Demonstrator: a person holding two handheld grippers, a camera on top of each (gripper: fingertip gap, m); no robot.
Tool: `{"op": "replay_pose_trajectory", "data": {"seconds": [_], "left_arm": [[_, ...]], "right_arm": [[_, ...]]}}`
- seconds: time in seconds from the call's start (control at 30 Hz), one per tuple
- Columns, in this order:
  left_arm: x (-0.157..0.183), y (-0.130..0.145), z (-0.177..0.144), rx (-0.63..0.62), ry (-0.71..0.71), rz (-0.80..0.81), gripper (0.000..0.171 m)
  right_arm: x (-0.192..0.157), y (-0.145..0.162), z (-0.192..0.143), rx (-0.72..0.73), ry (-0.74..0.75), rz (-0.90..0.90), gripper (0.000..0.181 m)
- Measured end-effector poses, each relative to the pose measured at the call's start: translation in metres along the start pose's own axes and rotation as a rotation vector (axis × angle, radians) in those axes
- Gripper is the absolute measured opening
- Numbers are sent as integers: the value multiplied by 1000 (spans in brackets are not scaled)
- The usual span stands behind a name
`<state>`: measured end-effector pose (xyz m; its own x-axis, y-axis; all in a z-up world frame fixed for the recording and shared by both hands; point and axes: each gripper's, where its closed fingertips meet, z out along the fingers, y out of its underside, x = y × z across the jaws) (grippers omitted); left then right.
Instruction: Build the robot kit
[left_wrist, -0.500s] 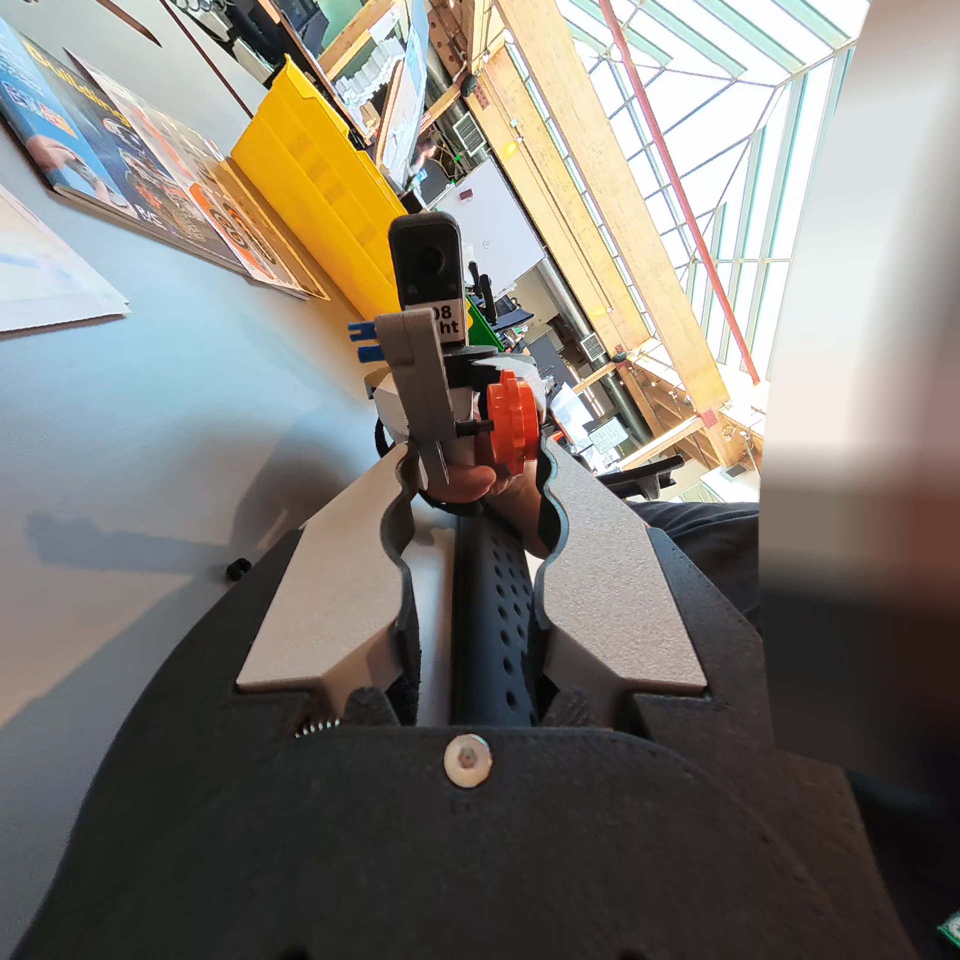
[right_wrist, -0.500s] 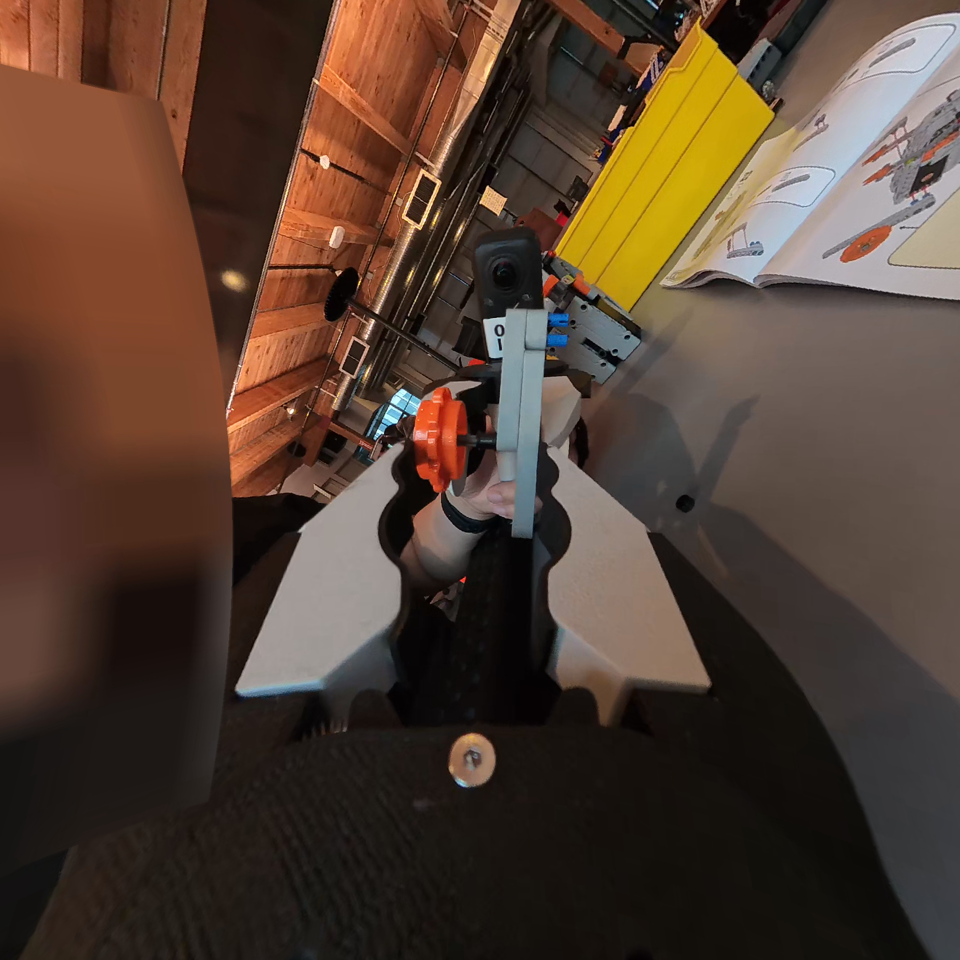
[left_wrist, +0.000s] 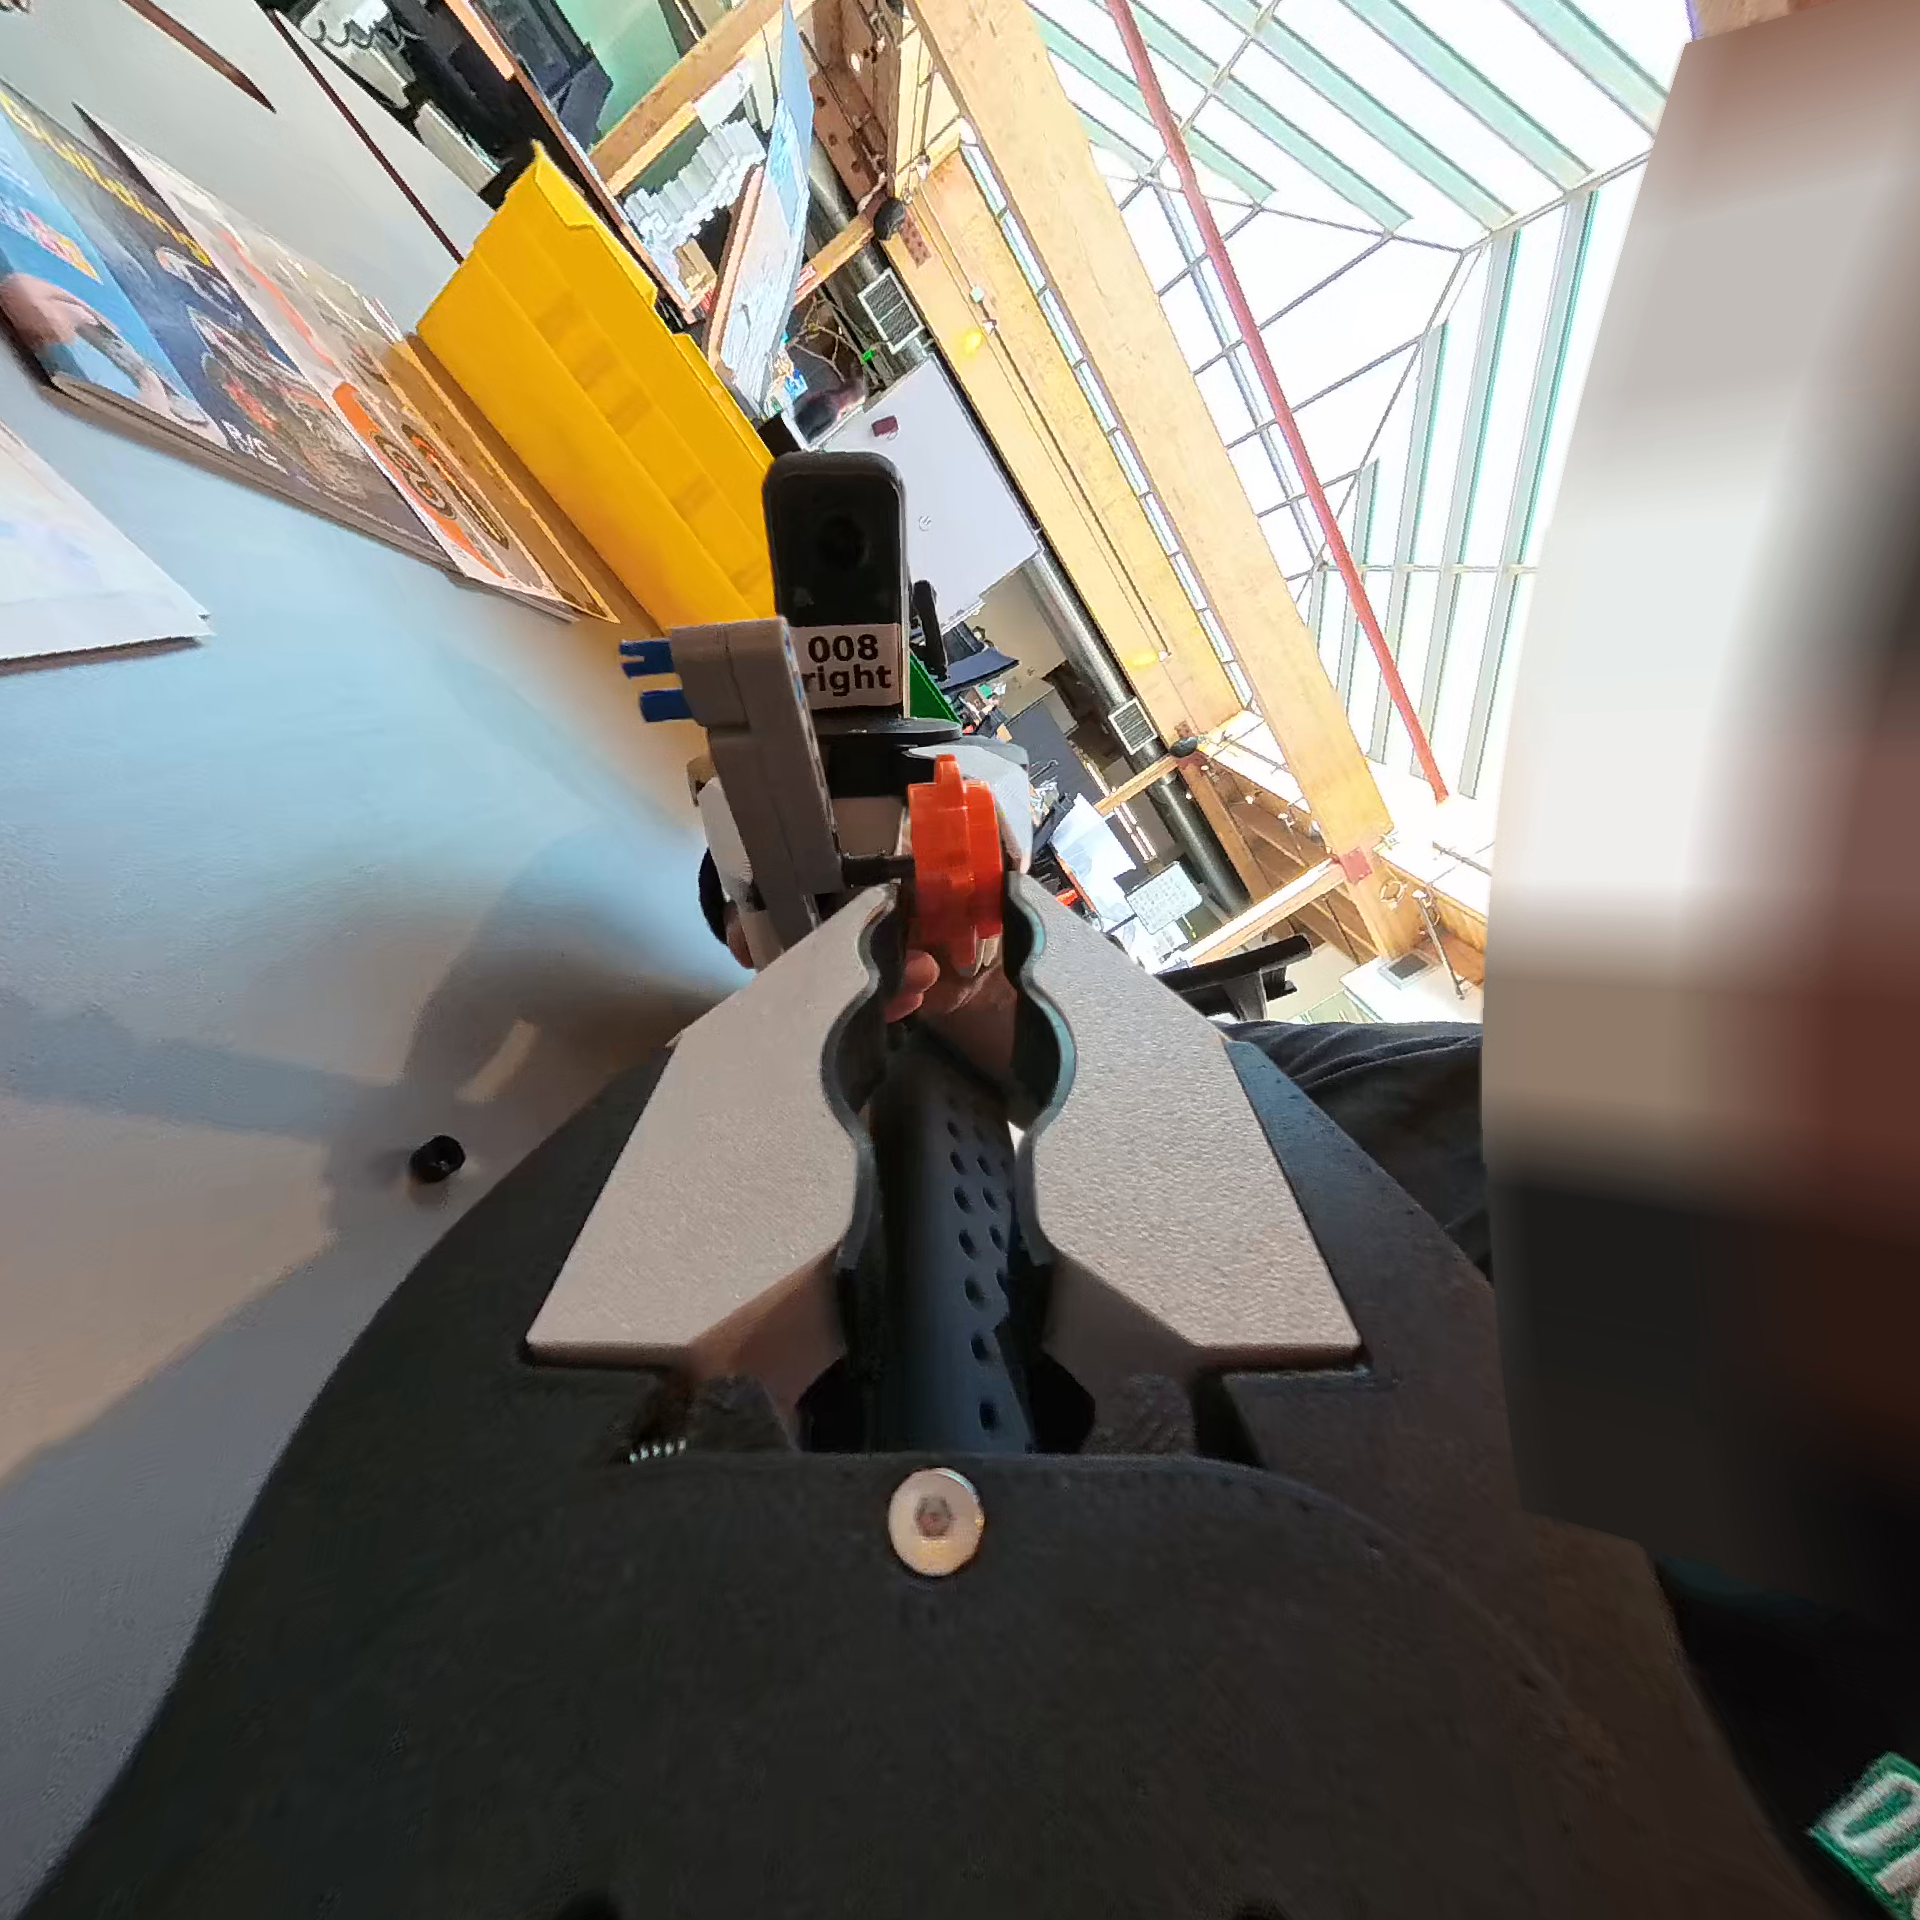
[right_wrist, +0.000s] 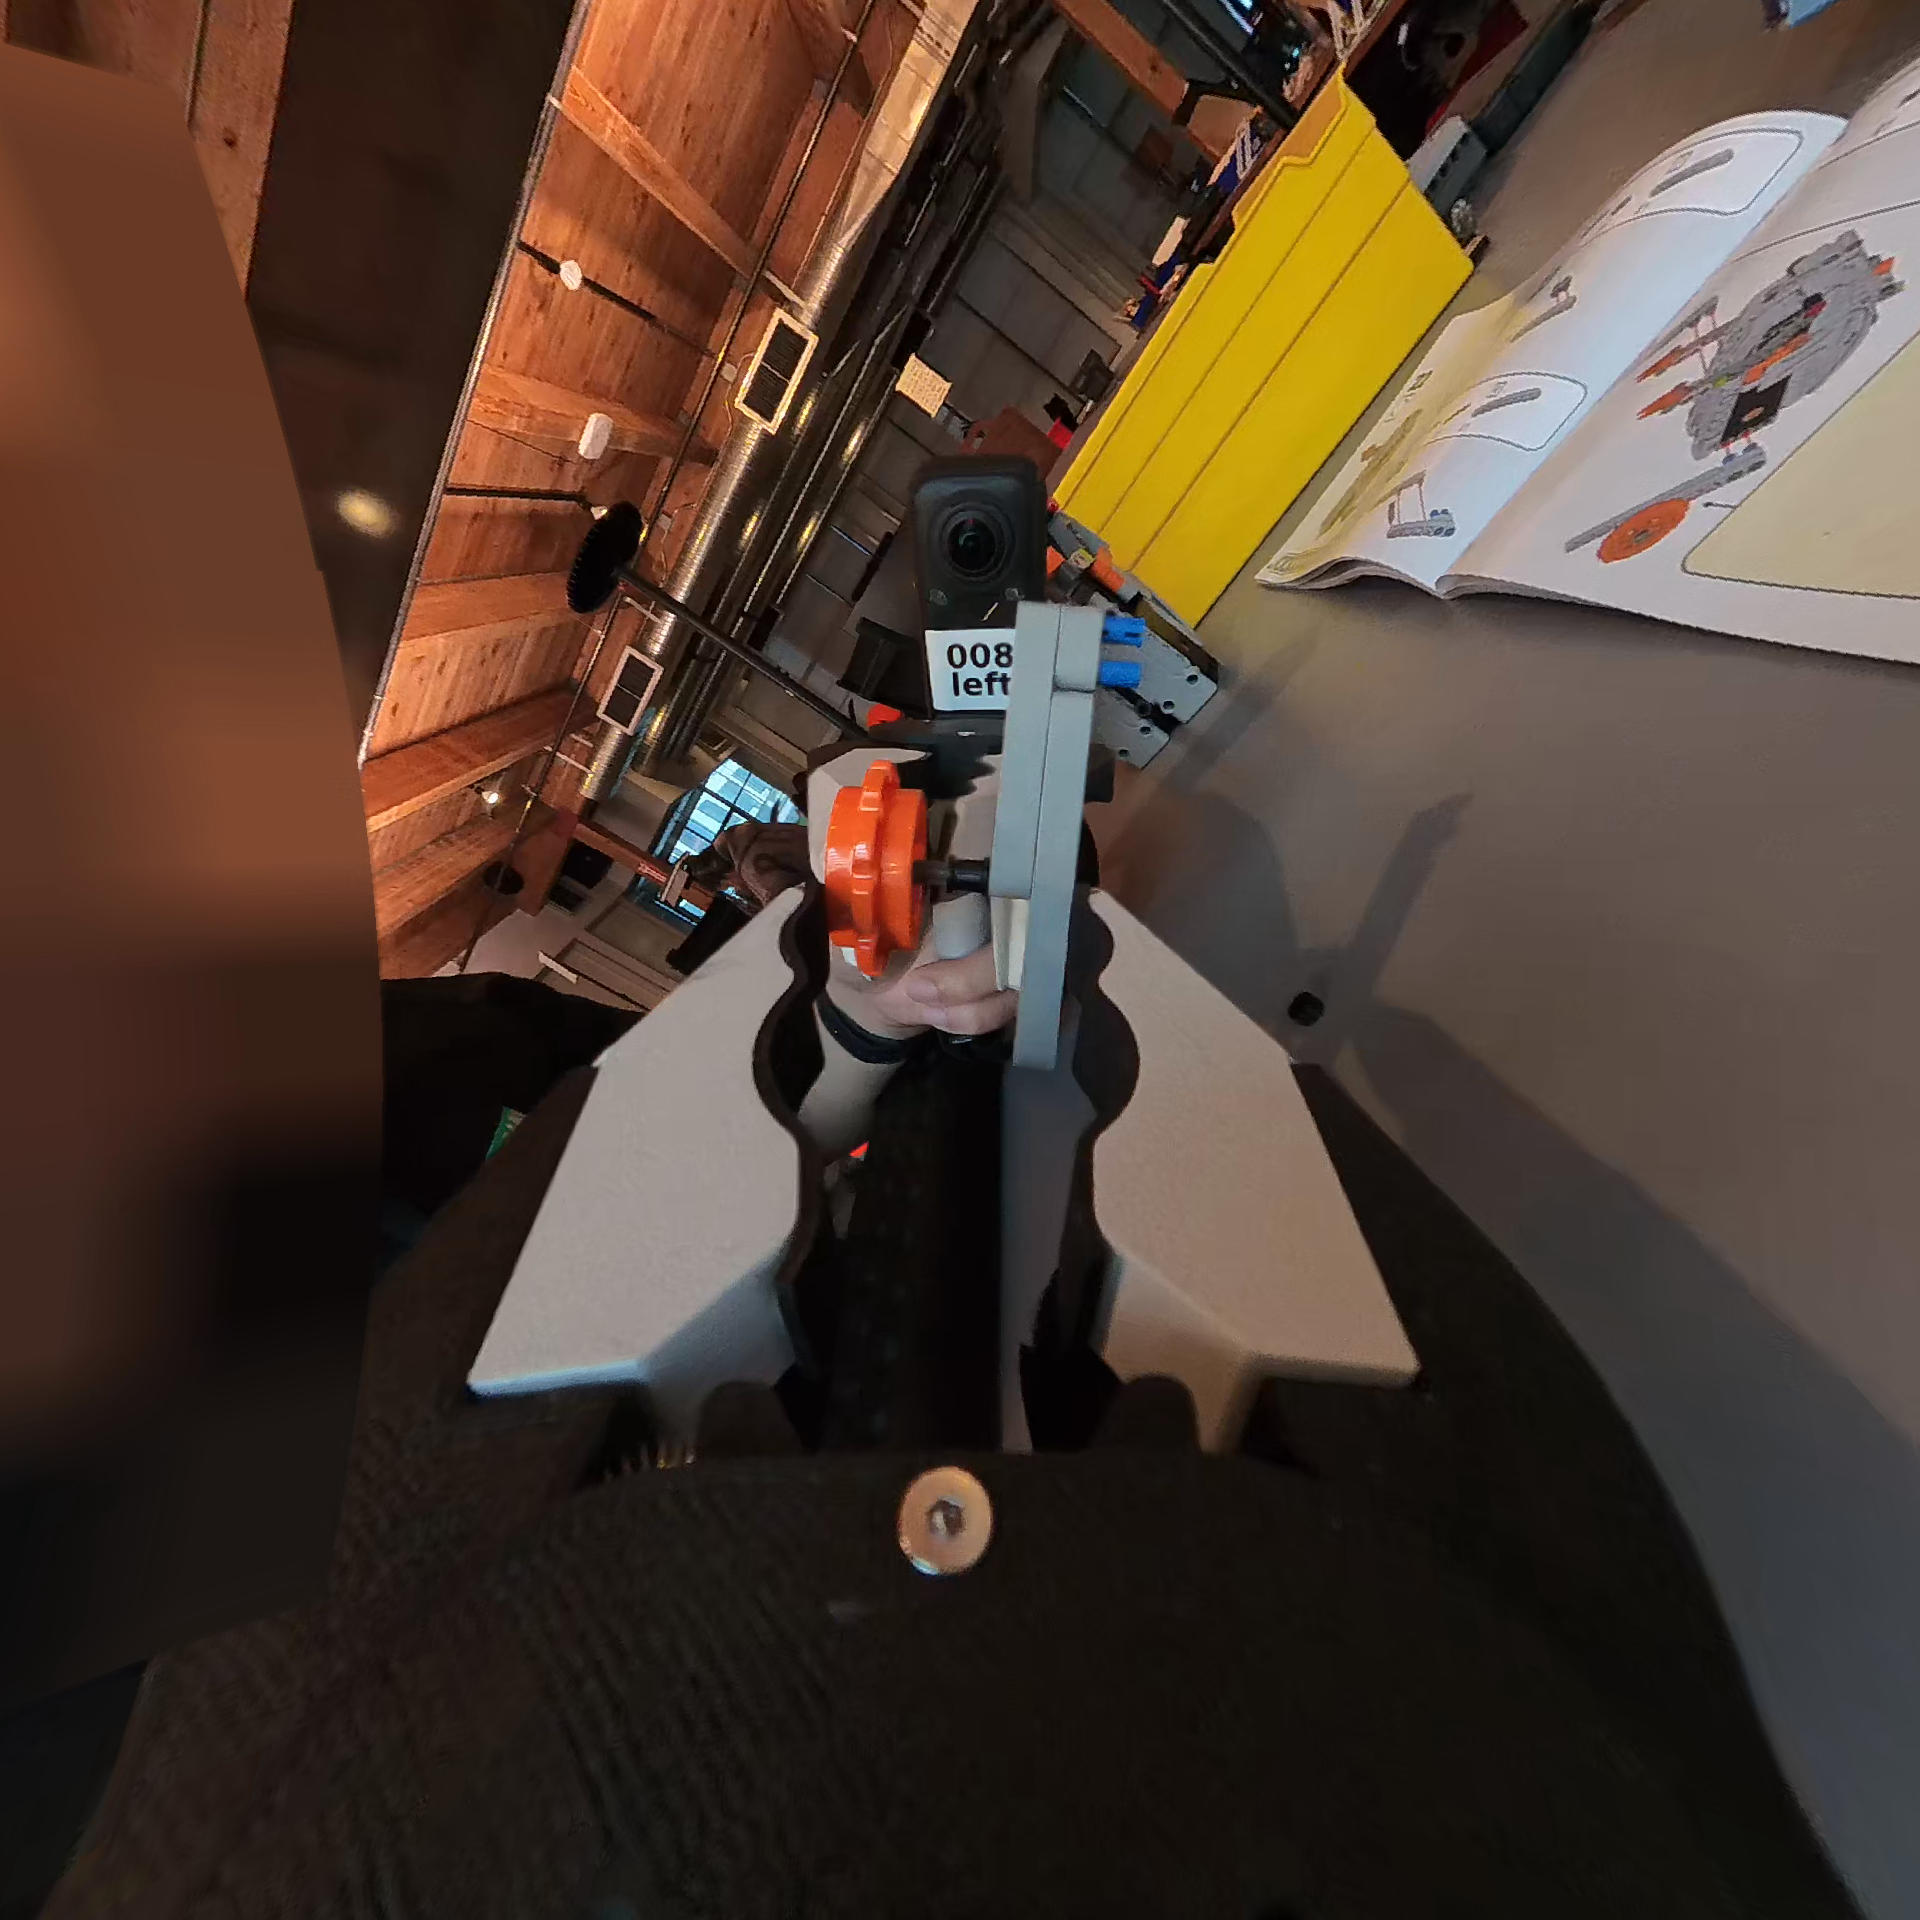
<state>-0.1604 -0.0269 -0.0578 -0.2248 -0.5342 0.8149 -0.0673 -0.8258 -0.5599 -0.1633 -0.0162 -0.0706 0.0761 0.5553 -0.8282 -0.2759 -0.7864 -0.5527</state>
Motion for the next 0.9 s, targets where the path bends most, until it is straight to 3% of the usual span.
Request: {"op": "replay_pose_trajectory", "data": {"seconds": [0.43,0.7,0.73,0.9], "left_arm": [[7,7,0,-74,6,31,13],[4,7,1,-68,-15,65,14],[2,7,0,-68,-29,74,17],[-15,4,-3,-63,-173,169,63]], "right_arm": [[-7,3,0,-23,-70,52,48],[-3,9,1,-65,-28,-10,45],[-3,8,1,-60,-23,-21,45],[-7,7,2,-56,-35,-88,45]]}}
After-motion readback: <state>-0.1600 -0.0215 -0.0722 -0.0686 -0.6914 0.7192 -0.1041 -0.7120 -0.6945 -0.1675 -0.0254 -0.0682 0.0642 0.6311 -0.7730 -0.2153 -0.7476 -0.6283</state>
